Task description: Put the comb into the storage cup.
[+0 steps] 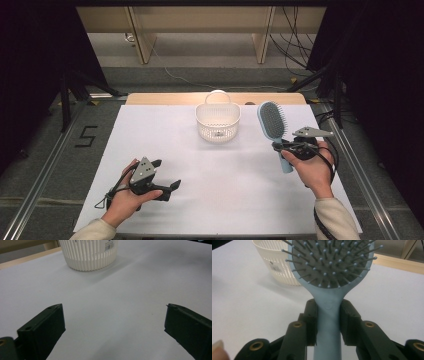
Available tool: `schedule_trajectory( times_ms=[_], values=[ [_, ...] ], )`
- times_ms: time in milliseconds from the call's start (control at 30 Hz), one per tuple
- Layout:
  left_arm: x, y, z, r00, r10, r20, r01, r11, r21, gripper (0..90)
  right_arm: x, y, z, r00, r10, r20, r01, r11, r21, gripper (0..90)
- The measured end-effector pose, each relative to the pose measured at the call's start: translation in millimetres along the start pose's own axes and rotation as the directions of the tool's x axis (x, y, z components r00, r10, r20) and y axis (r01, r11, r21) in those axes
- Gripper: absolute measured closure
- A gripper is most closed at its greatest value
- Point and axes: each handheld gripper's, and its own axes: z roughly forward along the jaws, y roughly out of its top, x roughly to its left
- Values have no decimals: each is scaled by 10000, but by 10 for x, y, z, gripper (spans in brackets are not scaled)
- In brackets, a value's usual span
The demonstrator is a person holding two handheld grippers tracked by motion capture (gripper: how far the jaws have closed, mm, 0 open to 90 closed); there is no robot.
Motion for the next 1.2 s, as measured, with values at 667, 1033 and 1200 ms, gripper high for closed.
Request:
schedule_trajectory(
  times_ms=[667,1033,1200],
  values=[
    [-3,1,4,10000,3,14,-3,10000,-5,23,14,31,-7,9998,128,131,-121,9985,-526,705],
    [-5,1,7,10000,-15,27,15,10000,-11,23,11,40,-5,9995,213,218,-195,9968,-775,705],
    [-2,2,6,10000,1,16,-1,10000,-7,24,19,51,-3,9994,236,266,-211,9957,-898,705]
  ],
)
